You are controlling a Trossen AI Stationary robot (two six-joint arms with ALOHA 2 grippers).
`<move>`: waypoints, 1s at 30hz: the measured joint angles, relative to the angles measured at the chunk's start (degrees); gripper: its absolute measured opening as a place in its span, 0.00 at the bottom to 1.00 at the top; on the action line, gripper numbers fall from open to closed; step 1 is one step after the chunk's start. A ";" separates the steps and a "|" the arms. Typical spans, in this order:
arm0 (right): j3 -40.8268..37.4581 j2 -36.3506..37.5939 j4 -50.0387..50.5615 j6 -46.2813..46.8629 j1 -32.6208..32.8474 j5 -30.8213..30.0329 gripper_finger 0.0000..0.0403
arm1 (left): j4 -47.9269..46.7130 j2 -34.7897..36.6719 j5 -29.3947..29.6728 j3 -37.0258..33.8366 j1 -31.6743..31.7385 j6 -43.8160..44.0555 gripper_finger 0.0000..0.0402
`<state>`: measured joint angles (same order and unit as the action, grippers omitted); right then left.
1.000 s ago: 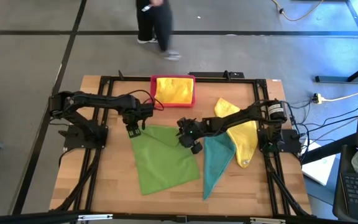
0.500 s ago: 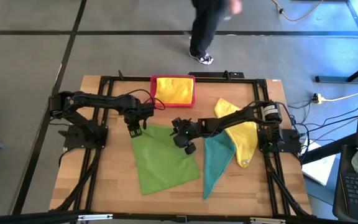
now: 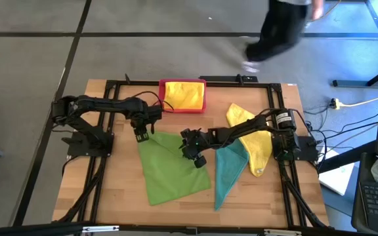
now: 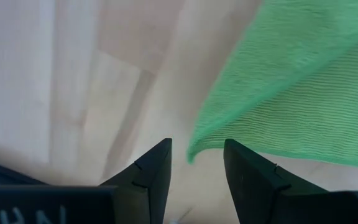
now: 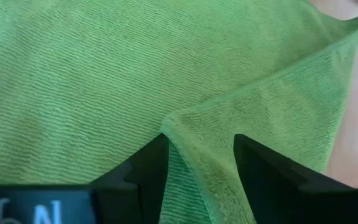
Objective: Fold microfiber towels
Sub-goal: Fold the green microfiber cloth
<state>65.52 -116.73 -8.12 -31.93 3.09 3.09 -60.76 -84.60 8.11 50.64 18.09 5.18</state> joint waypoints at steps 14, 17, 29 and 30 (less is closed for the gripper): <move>0.00 0.02 0.49 0.41 0.08 -0.46 0.10 | -1.98 0.00 -7.30 -0.01 7.44 -4.30 0.34; -0.04 0.02 1.77 3.22 -0.72 -0.46 0.06 | -1.98 -0.08 -9.28 -0.01 8.36 -4.38 0.34; -0.04 0.20 7.12 20.02 -1.55 -1.81 0.02 | -1.30 -0.13 -11.17 -3.18 9.39 -8.09 0.34; -0.04 0.31 7.64 21.13 -1.58 -1.86 0.01 | -1.25 0.40 -11.25 -3.18 9.39 -8.82 0.34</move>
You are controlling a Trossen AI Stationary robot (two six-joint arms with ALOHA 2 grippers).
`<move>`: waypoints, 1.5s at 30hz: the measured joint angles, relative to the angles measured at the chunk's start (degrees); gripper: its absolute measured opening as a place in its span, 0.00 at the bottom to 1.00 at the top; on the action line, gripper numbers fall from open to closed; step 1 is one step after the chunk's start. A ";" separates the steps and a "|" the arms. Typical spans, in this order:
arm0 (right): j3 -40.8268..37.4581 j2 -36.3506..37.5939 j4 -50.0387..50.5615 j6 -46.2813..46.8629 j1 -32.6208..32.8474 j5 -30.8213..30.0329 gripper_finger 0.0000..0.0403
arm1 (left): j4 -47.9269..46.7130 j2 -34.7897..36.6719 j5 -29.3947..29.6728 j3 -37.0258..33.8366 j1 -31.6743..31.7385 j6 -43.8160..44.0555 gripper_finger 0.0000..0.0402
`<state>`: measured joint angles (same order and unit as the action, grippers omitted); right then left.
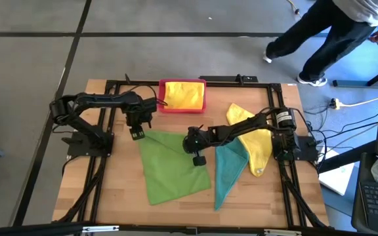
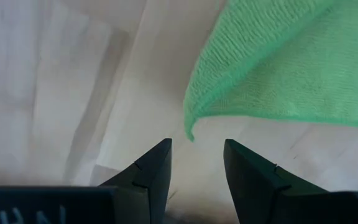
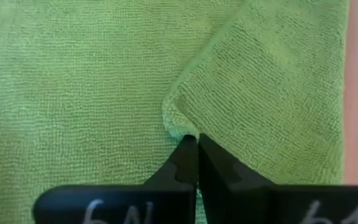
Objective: Fold microfiber towels
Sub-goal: Fold the green microfiber cloth
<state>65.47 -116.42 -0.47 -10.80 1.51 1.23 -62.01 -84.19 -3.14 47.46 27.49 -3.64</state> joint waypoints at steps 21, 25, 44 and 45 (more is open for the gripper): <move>7.87 0.15 7.93 3.18 -1.04 1.65 0.01 | 6.22 8.58 0.23 -5.39 0.27 -19.41 0.34; 8.55 0.22 8.56 3.09 -1.00 3.39 0.01 | 8.03 8.58 2.26 -6.34 0.31 -19.41 0.34; 8.55 0.22 9.64 3.14 -1.62 3.44 0.02 | 18.66 8.56 2.60 -11.39 0.66 -18.82 0.34; 8.55 0.22 9.64 3.15 -1.76 3.43 0.02 | 18.84 8.56 2.62 -11.39 0.63 -18.25 0.34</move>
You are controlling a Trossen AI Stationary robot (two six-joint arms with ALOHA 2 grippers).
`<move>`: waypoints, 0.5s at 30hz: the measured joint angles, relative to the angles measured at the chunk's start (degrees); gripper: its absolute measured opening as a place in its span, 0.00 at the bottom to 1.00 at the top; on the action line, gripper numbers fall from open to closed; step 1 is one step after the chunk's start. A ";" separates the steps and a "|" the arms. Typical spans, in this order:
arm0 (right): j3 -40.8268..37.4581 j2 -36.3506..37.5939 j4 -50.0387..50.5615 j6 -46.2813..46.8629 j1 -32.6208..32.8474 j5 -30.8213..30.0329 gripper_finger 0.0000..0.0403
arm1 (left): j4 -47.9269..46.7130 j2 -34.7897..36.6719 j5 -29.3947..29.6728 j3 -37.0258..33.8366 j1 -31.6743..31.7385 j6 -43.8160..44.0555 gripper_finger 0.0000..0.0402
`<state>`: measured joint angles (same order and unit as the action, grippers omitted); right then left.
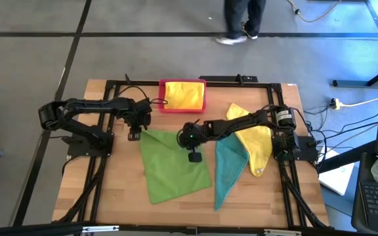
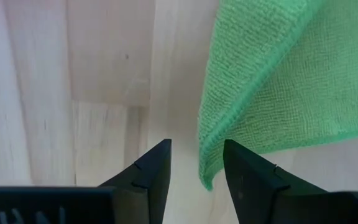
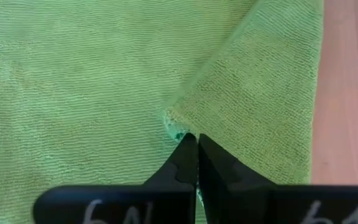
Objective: Fold microfiber towels
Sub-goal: Fold the green microfiber cloth
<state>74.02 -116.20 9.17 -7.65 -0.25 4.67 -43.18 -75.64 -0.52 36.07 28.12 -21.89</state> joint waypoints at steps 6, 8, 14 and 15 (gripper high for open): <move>0.00 0.00 -0.01 0.08 -0.96 0.01 0.02 | 0.26 -0.07 -0.71 0.07 0.00 0.16 0.23; 0.00 0.04 0.04 0.12 -1.36 0.02 0.02 | 0.22 -0.11 -1.44 0.06 0.00 -0.04 0.15; 0.02 2.69 1.12 2.82 -3.05 -0.02 0.02 | -1.17 -0.13 -0.55 2.39 0.00 1.48 0.02; 0.02 3.31 1.35 2.92 -3.41 -0.03 0.02 | -1.56 -0.13 -0.21 3.02 0.00 1.81 0.01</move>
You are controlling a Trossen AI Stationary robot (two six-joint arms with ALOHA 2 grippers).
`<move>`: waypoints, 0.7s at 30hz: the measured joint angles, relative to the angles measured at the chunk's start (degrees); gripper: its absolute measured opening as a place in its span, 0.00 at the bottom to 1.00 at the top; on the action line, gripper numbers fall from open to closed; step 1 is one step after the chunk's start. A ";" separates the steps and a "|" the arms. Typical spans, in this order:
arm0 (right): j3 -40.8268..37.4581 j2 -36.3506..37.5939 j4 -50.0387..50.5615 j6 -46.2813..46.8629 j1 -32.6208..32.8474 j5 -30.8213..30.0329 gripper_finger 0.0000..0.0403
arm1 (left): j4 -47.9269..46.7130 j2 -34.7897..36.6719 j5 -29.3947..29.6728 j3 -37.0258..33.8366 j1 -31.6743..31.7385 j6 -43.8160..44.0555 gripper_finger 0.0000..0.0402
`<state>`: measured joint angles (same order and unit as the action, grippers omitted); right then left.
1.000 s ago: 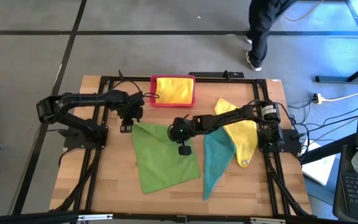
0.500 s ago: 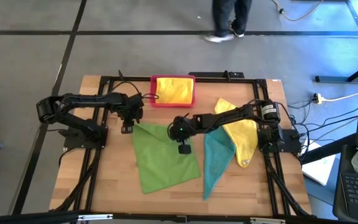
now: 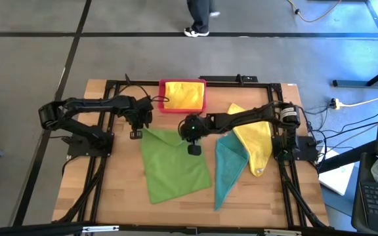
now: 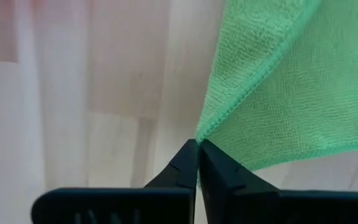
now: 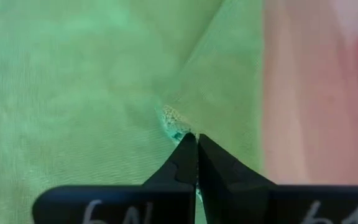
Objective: Fold microfiber towels
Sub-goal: Fold the green microfiber cloth
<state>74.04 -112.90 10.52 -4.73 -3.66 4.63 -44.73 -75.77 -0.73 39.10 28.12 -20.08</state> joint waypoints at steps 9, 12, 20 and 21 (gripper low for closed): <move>0.04 4.35 7.94 -3.09 -2.16 2.60 0.02 | -11.32 0.02 1.70 7.66 -0.63 5.32 0.00; 0.02 5.35 12.71 -4.42 -2.26 6.41 0.02 | -16.75 0.02 1.68 10.27 -2.19 9.64 0.00; 0.04 7.81 20.62 -3.98 -1.67 15.88 0.01 | -22.88 1.23 -3.98 14.14 -12.47 24.30 0.00; 0.04 7.96 20.57 -3.40 -1.47 16.85 0.02 | -23.06 1.45 -4.13 14.43 -14.38 26.51 0.00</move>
<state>74.08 -104.93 31.10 -8.14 -5.13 21.49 -67.79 -74.31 -4.85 53.52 13.74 6.43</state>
